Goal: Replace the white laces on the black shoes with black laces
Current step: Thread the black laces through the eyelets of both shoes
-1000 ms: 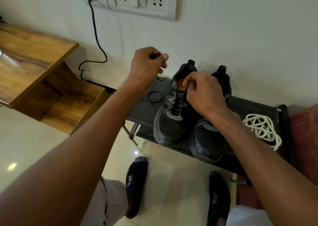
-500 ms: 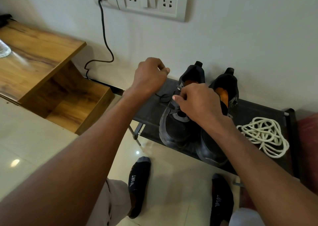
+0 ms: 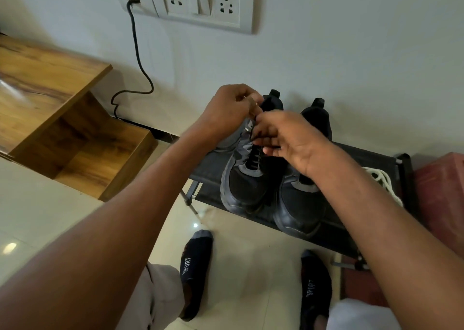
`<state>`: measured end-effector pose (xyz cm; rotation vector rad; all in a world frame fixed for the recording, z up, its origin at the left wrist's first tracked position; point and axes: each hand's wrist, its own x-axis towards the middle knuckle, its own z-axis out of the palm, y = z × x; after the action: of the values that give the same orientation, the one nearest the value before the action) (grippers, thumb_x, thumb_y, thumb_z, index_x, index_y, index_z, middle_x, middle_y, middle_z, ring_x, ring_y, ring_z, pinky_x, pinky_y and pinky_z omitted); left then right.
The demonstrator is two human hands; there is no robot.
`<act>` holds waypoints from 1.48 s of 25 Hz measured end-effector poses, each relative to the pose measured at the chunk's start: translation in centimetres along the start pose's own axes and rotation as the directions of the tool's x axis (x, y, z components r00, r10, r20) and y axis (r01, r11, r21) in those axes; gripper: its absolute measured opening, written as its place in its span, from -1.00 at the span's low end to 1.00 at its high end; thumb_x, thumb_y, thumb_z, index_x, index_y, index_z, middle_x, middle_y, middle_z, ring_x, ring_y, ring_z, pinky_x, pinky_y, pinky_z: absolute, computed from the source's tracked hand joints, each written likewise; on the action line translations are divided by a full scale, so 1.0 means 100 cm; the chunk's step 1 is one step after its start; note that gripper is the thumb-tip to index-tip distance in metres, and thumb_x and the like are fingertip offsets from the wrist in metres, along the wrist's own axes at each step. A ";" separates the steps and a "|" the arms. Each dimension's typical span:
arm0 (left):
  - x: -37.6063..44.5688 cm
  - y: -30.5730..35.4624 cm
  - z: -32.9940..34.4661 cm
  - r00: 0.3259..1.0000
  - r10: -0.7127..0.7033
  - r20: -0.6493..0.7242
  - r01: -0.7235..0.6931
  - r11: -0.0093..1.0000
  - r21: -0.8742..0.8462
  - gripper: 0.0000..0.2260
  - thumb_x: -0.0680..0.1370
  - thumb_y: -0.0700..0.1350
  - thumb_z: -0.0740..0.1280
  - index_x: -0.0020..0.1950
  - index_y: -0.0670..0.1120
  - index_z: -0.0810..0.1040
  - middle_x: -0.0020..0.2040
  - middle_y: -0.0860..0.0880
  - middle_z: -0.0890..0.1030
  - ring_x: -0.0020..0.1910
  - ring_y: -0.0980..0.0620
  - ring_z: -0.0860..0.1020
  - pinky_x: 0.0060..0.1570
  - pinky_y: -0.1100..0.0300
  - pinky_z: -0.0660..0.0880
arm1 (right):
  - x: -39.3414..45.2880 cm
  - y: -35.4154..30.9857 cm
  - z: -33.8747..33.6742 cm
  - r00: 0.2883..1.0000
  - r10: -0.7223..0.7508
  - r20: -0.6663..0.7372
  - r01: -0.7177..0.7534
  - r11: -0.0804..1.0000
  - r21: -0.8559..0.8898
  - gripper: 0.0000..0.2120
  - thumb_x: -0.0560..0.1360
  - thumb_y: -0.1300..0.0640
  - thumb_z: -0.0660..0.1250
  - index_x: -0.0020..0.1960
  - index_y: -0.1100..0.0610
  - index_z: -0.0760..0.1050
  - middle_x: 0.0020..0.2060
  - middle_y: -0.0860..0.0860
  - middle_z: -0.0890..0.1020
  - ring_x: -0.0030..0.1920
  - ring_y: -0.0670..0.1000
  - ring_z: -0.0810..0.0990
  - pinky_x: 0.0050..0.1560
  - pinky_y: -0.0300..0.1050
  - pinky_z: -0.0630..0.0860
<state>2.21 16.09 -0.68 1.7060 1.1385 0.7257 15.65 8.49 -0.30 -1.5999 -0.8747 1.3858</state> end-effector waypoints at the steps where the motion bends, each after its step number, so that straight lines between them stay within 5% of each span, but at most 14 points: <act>1: -0.003 0.006 0.002 1.000 -0.020 0.020 0.022 0.995 -0.093 -0.80 0.72 -0.11 0.26 0.18 -0.14 0.65 -0.03 -0.07 0.75 -0.06 0.03 0.70 -0.09 0.26 0.58 | -0.003 -0.004 -0.005 0.998 -0.062 -0.033 0.066 0.991 0.120 -0.94 0.50 0.20 0.35 -0.06 0.09 0.58 -0.27 0.01 0.63 -0.23 -0.02 0.61 -0.07 -0.04 0.45; 5: -0.008 0.021 0.008 0.980 -0.024 0.198 0.072 0.969 -0.236 -0.67 0.74 0.11 0.18 0.30 -0.04 0.60 0.09 -0.03 0.74 0.13 -0.05 0.69 0.09 0.02 0.51 | -0.012 -0.020 -0.032 0.867 -0.345 -0.359 0.490 0.724 0.486 -0.82 0.39 0.25 0.33 -0.02 0.11 0.57 -0.32 0.02 0.51 -0.29 -0.01 0.51 -0.30 -0.13 0.37; 8: -0.011 0.021 0.012 0.976 -0.006 0.217 0.060 0.969 -0.241 -0.60 0.72 0.12 0.24 0.14 -0.19 0.67 -0.10 -0.15 0.70 -0.11 -0.04 0.66 -0.08 0.22 0.55 | -0.017 -0.024 -0.047 0.808 -0.378 -0.452 0.559 0.735 0.383 -0.81 0.47 0.25 0.32 0.05 0.14 0.62 -0.21 0.05 0.61 -0.35 -0.01 0.45 -0.32 -0.12 0.30; 11: -0.009 0.004 0.000 0.989 -0.140 0.050 0.130 0.979 0.159 -0.62 0.66 0.09 0.37 -0.11 -0.21 0.70 -0.38 0.00 0.59 -0.42 0.09 0.48 -0.31 0.27 0.42 | -0.015 -0.019 -0.050 0.804 -0.373 -0.463 0.557 0.744 0.369 -0.80 0.54 0.30 0.31 0.08 0.17 0.65 -0.16 0.09 0.67 -0.38 -0.01 0.42 -0.36 -0.13 0.28; 13: -0.011 -0.012 -0.013 0.971 -0.240 -0.016 0.214 0.829 0.517 -0.65 0.63 0.10 0.40 -0.20 -0.14 0.67 -0.43 0.07 0.51 -0.41 0.08 0.43 -0.07 0.09 0.49 | -0.014 -0.017 -0.047 0.815 -0.399 -0.421 0.545 0.775 0.321 -0.82 0.56 0.30 0.33 0.08 0.17 0.67 -0.15 0.12 0.71 -0.38 -0.02 0.42 -0.41 -0.15 0.28; 16: -0.010 -0.020 -0.011 0.975 -0.202 -0.095 0.207 0.659 0.723 -0.84 0.61 0.01 0.38 -0.02 -0.07 0.60 0.00 0.02 0.52 -0.07 -0.01 0.54 0.44 -0.29 0.24 | -0.011 -0.010 -0.038 0.833 -0.453 -0.317 0.485 0.874 0.023 -0.86 0.59 0.31 0.37 0.09 0.21 0.67 -0.17 0.10 0.75 -0.42 -0.10 0.46 -0.46 -0.25 0.35; 17: -0.009 -0.016 -0.008 0.986 -0.124 -0.109 0.165 0.751 0.639 -0.86 0.62 -0.01 0.36 0.11 -0.03 0.59 0.14 0.02 0.52 0.05 -0.02 0.56 0.46 -0.26 0.26 | -0.010 -0.006 -0.032 0.846 -0.467 -0.258 0.466 0.882 -0.070 -0.87 0.60 0.31 0.37 0.10 0.23 0.66 -0.18 0.10 0.75 -0.44 -0.14 0.49 -0.45 -0.30 0.37; 19: -0.009 -0.002 -0.005 0.996 -0.021 -0.082 0.036 0.981 0.190 -0.79 0.68 0.01 0.31 0.28 -0.01 0.57 0.21 0.00 0.63 0.13 0.01 0.63 0.34 -0.07 0.49 | -0.008 0.000 -0.021 0.873 -0.455 -0.177 0.439 0.890 -0.126 -0.89 0.62 0.29 0.40 0.11 0.27 0.64 -0.22 0.13 0.74 -0.47 -0.16 0.49 -0.46 -0.34 0.38; 21: -0.011 0.012 0.000 0.998 -0.040 0.056 0.049 0.986 -0.161 -0.73 0.72 0.04 0.27 0.24 -0.13 0.59 -0.04 -0.05 0.73 -0.03 0.05 0.71 0.05 0.21 0.60 | -0.004 0.003 -0.017 0.880 -0.427 -0.207 0.414 0.904 -0.108 -0.88 0.61 0.24 0.43 0.09 0.29 0.64 -0.29 0.12 0.70 -0.49 -0.18 0.49 -0.48 -0.35 0.36; 23: -0.014 0.012 0.002 0.989 -0.068 0.135 0.086 0.987 -0.136 -0.65 0.71 0.02 0.30 0.12 -0.28 0.63 -0.26 -0.02 0.67 -0.25 0.11 0.67 -0.16 0.34 0.55 | 0.001 0.005 -0.018 0.871 -0.407 -0.277 0.395 0.913 -0.101 -0.88 0.60 0.20 0.46 0.06 0.26 0.67 -0.30 0.08 0.68 -0.47 -0.20 0.52 -0.46 -0.35 0.37; 26: -0.010 -0.004 -0.007 0.986 -0.164 0.040 0.158 0.979 0.129 -0.69 0.67 0.02 0.37 -0.05 -0.20 0.70 -0.36 0.03 0.65 -0.40 0.14 0.60 -0.16 0.21 0.48 | 0.011 0.012 -0.028 0.838 -0.379 -0.392 0.366 0.924 -0.111 -0.95 0.58 0.18 0.47 -0.05 0.11 0.71 -0.27 0.02 0.72 -0.39 -0.20 0.54 -0.32 -0.29 0.47; 30: -0.003 -0.017 -0.011 0.986 -0.136 -0.095 0.166 0.848 0.503 -0.76 0.61 0.11 0.40 -0.10 -0.03 0.69 -0.24 0.07 0.64 -0.18 0.00 0.56 0.06 0.00 0.42 | 0.018 0.022 -0.031 0.879 -0.319 -0.355 0.253 0.942 -0.221 -0.84 0.62 0.23 0.40 -0.01 0.04 0.73 -0.21 -0.05 0.76 -0.34 -0.27 0.59 -0.14 -0.27 0.56; 33: -0.002 -0.010 -0.005 0.999 -0.033 0.019 0.029 0.986 0.166 -0.88 0.59 0.05 0.44 0.04 0.04 0.69 -0.12 0.03 0.74 -0.05 -0.01 0.70 0.17 -0.10 0.59 | 0.017 0.024 -0.025 0.932 -0.291 -0.218 0.230 0.936 -0.265 -0.90 0.64 0.24 0.38 0.06 0.12 0.67 -0.20 0.00 0.77 -0.38 -0.21 0.59 -0.40 -0.41 0.43; 37: -0.003 -0.008 0.003 0.987 0.029 0.159 -0.033 0.999 0.028 -0.89 0.59 -0.18 0.48 0.08 -0.18 0.70 -0.15 -0.13 0.75 -0.19 0.00 0.71 -0.03 0.08 0.63 | 0.023 0.022 -0.027 0.895 -0.339 -0.291 0.265 0.927 -0.265 -0.95 0.56 0.11 0.51 -0.05 0.07 0.71 -0.28 -0.02 0.74 -0.36 -0.20 0.60 -0.31 -0.31 0.48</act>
<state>2.07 15.85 -1.49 1.7773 1.0199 0.5830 18.60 9.25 -3.06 -1.7097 -1.0441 0.7905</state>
